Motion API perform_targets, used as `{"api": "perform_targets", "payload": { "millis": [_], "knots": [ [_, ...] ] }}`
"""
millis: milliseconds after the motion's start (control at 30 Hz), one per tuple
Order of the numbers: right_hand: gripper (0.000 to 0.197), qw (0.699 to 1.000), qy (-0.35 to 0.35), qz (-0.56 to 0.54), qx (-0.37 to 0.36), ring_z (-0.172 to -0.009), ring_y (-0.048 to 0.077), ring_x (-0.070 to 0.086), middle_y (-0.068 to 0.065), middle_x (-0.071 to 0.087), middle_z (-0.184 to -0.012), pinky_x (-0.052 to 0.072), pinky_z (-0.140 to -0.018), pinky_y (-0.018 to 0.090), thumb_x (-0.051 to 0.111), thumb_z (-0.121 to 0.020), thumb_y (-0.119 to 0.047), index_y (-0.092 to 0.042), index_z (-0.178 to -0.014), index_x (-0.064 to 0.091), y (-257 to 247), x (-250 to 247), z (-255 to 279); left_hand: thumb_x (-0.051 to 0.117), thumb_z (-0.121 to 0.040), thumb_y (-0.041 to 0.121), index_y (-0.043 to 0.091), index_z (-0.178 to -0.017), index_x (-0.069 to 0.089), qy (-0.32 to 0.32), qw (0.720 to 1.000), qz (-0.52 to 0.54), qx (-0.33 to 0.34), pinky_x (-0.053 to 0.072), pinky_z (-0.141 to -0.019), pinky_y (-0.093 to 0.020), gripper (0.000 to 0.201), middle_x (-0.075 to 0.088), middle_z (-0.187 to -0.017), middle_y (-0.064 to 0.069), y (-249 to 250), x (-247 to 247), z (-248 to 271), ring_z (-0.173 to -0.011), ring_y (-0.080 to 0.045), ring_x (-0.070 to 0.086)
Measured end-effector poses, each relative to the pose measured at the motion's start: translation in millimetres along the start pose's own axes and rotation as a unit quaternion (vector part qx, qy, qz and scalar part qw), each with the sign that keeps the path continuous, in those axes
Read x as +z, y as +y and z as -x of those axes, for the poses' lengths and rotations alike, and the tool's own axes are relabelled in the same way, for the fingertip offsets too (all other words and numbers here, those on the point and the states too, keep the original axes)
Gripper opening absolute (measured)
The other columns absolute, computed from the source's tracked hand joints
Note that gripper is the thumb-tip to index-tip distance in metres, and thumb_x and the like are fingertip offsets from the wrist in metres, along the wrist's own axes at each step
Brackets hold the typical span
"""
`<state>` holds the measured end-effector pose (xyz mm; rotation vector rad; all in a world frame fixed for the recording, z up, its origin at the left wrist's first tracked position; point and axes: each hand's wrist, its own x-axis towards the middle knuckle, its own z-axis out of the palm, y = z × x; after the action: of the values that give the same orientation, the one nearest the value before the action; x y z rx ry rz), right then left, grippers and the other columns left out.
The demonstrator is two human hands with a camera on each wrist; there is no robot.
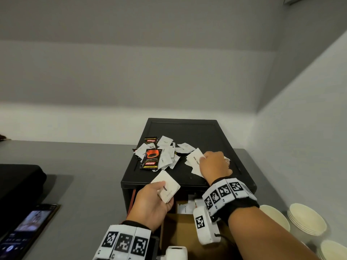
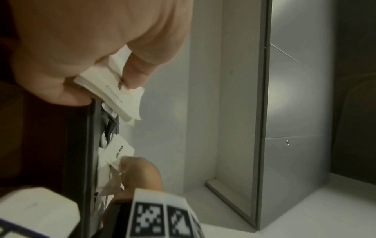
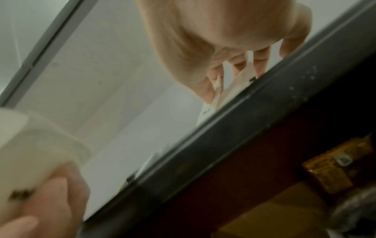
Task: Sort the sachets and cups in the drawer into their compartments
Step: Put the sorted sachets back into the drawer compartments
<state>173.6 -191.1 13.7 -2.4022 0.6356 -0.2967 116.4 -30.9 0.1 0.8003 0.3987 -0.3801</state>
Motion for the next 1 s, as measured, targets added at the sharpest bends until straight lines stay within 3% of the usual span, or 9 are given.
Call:
{"api": "perform_targets", "payload": {
  "millis": [133, 233, 333, 433, 600, 667, 767, 900, 1000],
  "knots": [
    [0.025, 0.975, 0.075, -0.201, -0.062, -0.090, 0.027, 0.059, 0.008, 0.064, -0.092, 0.045, -0.079, 0.035, 0.054, -0.089, -0.020, -0.017, -0.069, 0.068, 12.2, -12.0, 1.3, 0.041, -0.097, 0.001, 0.002, -0.094, 0.052, -0.013, 0.999, 0.049, -0.001, 0.041, -0.065, -0.032, 0.012, 0.061, -0.094, -0.016, -0.7, 4.9, 1.5, -0.082, -0.025, 0.057],
    [0.021, 0.960, 0.026, -0.253, -0.120, -0.068, 0.014, 0.052, 0.012, 0.065, -0.078, 0.042, -0.066, 0.027, 0.056, -0.090, -0.016, -0.002, -0.080, 0.068, 7.1, -25.2, 22.4, 0.039, -0.098, 0.005, 0.003, -0.099, 0.054, -0.049, 0.997, 0.063, -0.009, 0.043, -0.069, -0.033, 0.015, 0.063, -0.095, -0.017, -3.0, 11.9, 3.4, -0.085, -0.027, 0.059],
    [0.017, 0.956, -0.116, -0.199, -0.181, -0.064, 0.000, 0.054, -0.014, 0.061, -0.072, 0.042, -0.060, 0.013, 0.057, -0.092, -0.018, -0.013, -0.091, 0.073, -2.2, -25.3, 54.6, 0.036, -0.100, 0.011, 0.005, -0.105, 0.057, -0.092, 0.994, 0.062, -0.015, 0.044, -0.088, -0.040, 0.023, 0.067, -0.099, -0.018, -5.7, 17.3, 5.5, -0.091, -0.029, 0.061],
    [0.025, 0.934, -0.231, -0.209, -0.173, -0.072, 0.002, 0.060, -0.012, 0.064, -0.083, 0.047, -0.059, 0.011, 0.048, -0.097, -0.023, -0.013, -0.102, 0.071, -3.1, -22.9, 71.0, 0.035, -0.100, 0.013, 0.004, -0.106, 0.059, -0.097, 0.994, 0.059, -0.013, 0.044, -0.087, -0.043, 0.026, 0.069, -0.094, -0.018, -9.0, 18.3, 6.7, -0.090, -0.029, 0.061],
    [0.030, 0.990, 0.016, -0.117, -0.073, -0.095, 0.022, 0.056, 0.011, 0.061, -0.104, 0.046, -0.091, 0.041, 0.046, -0.096, -0.030, -0.009, -0.099, 0.067, 28.2, -25.9, 43.7, 0.042, -0.097, 0.010, 0.007, -0.107, 0.055, -0.056, 0.994, 0.096, -0.004, 0.046, -0.074, -0.039, 0.016, 0.064, -0.097, -0.015, -9.0, 8.0, 5.6, -0.087, -0.027, 0.059],
    [0.036, 1.000, 0.014, -0.007, -0.027, -0.113, 0.026, 0.047, 0.010, 0.051, -0.123, 0.040, -0.097, 0.038, 0.050, -0.093, -0.038, -0.016, -0.120, 0.060, 37.7, -23.8, 37.7, 0.044, -0.096, 0.012, 0.007, -0.102, 0.056, -0.061, 0.992, 0.107, -0.007, 0.046, -0.075, -0.037, 0.014, 0.064, -0.096, -0.015, -9.0, 7.3, 9.8, -0.087, -0.027, 0.059],
    [0.048, 0.996, -0.024, 0.084, -0.021, -0.121, 0.028, 0.039, 0.007, 0.046, -0.128, 0.038, -0.095, 0.037, 0.055, -0.088, -0.046, -0.017, -0.126, 0.055, 37.6, -20.2, 35.6, 0.047, -0.093, 0.013, 0.004, -0.105, 0.057, -0.069, 0.991, 0.118, -0.017, 0.046, -0.077, -0.034, 0.018, 0.063, -0.103, -0.017, -10.2, 9.6, 15.3, -0.092, -0.028, 0.059],
    [0.033, 0.999, -0.019, 0.032, -0.027, -0.115, 0.028, 0.046, 0.008, 0.052, -0.120, 0.042, -0.091, 0.036, 0.057, -0.090, -0.034, -0.014, -0.117, 0.058, 37.3, -18.9, 31.8, 0.045, -0.094, 0.006, 0.001, -0.100, 0.055, -0.062, 0.991, 0.112, -0.026, 0.044, -0.070, -0.030, 0.012, 0.061, -0.095, -0.018, -13.8, 12.9, 16.0, -0.084, -0.026, 0.057],
    [0.007, 0.992, -0.003, -0.101, -0.079, -0.088, 0.017, 0.053, 0.001, 0.058, -0.090, 0.041, -0.065, 0.021, 0.055, -0.093, -0.022, -0.016, -0.089, 0.057, 35.9, -20.9, 37.9, 0.043, -0.095, 0.004, 0.001, -0.095, 0.053, -0.056, 0.993, 0.101, -0.027, 0.042, -0.068, -0.030, 0.011, 0.060, -0.090, -0.017, -15.6, 14.9, 15.4, -0.079, -0.025, 0.056]
  ]
}}
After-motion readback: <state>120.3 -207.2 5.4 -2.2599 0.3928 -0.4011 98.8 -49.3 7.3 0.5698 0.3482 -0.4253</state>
